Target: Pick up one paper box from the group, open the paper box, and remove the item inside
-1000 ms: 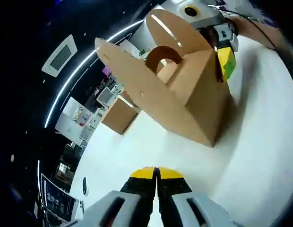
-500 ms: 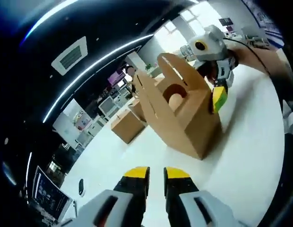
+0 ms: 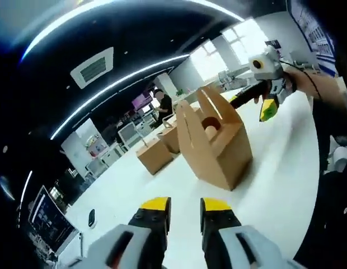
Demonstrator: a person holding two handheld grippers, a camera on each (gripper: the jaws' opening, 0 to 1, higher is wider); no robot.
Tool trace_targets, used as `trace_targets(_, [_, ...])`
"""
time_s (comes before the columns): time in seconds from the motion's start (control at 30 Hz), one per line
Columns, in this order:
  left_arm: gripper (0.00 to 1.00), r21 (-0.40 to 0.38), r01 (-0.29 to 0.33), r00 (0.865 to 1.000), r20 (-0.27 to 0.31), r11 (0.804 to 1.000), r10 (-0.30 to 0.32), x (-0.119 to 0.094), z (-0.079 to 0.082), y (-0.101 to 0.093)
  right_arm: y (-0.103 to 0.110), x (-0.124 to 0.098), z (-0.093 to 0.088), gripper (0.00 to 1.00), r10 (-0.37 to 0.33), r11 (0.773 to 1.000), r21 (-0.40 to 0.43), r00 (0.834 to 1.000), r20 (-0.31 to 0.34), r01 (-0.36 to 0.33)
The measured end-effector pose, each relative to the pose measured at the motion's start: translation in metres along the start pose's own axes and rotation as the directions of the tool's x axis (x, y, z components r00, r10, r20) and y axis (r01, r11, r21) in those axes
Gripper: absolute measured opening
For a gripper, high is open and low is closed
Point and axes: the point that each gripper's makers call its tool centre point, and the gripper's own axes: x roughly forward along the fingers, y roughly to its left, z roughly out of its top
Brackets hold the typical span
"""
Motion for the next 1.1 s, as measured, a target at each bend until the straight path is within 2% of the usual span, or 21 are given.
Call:
trace_targets(0.13, [0.28,-0.054,0.041,0.999,0.035,0.998,-0.039,-0.006,0.003,-0.009,0.012,-0.026,-0.01,0.67,-0.12,0.991,0.066,0.993,0.023,0.118])
trace_targets(0.3, [0.28,-0.055,0.065,0.997,0.047,0.996,-0.063,-0.005,0.004,-0.018,0.031,-0.046,-0.025,0.64,-0.206,0.975,0.088,0.978,0.007,0.205])
trace_targets(0.4, [0.28,-0.055,0.072,0.996,0.061,0.996,-0.069,-0.004,0.011,-0.025,0.031,-0.052,-0.018,0.63,-0.273,0.957,0.105,0.962,0.016,0.27])
trace_targets(0.47, [0.29,-0.058,0.061,0.995,0.078,0.996,-0.057,-0.003,0.019,-0.025,0.028,-0.052,-0.005,0.6,-0.319,0.939,0.15,0.947,0.046,0.309])
trace_targets(0.57, [0.31,-0.076,0.042,0.994,0.101,0.996,-0.034,0.002,0.034,-0.019,0.025,-0.045,0.015,0.57,-0.354,0.927,0.154,0.933,0.065,0.341])
trace_targets(0.63, [0.34,-0.128,0.019,0.99,0.143,0.992,-0.001,0.008,0.055,-0.009,0.021,-0.035,0.036,0.53,-0.374,0.921,0.152,0.923,0.087,0.359])
trace_targets(0.67, [0.35,-0.141,0.017,0.989,0.148,0.99,0.004,0.01,0.058,-0.007,0.02,-0.033,0.04,0.51,-0.376,0.92,0.158,0.921,0.099,0.359])
trace_targets(0.73, [0.35,-0.175,-0.01,0.98,0.194,0.984,0.044,0.018,0.082,0.004,0.009,-0.018,0.062,0.42,-0.419,0.897,0.213,0.9,0.123,0.388])
trace_targets(0.8, [0.35,-0.207,-0.034,0.968,0.236,0.978,0.083,0.027,0.104,0.012,-0.005,-0.009,0.07,0.36,-0.484,0.853,0.29,0.865,0.132,0.433])
trace_targets(0.83, [0.35,-0.228,-0.043,0.962,0.253,0.973,0.102,0.032,0.112,0.015,-0.008,-0.002,0.072,0.36,-0.494,0.847,0.293,0.86,0.128,0.443])
trace_targets(0.87, [0.34,-0.226,-0.043,0.964,0.247,0.973,0.1,0.037,0.114,0.015,-0.008,0.007,0.073,0.36,-0.488,0.852,0.286,0.863,0.129,0.439])
trace_targets(0.97, [0.32,-0.195,-0.053,0.974,0.208,0.979,0.094,0.055,0.115,0.009,-0.01,0.026,0.07,0.39,-0.502,0.845,0.277,0.857,0.114,0.458])
trace_targets(1.07, [0.28,-0.178,-0.064,0.975,0.199,0.982,0.1,0.062,0.116,0.005,-0.013,0.036,0.066,0.38,-0.511,0.839,0.275,0.854,0.099,0.47])
trace_targets(1.1, [0.24,-0.17,-0.067,0.977,0.188,0.983,0.099,0.064,0.114,0.005,-0.014,0.039,0.063,0.36,-0.512,0.837,0.277,0.854,0.091,0.472])
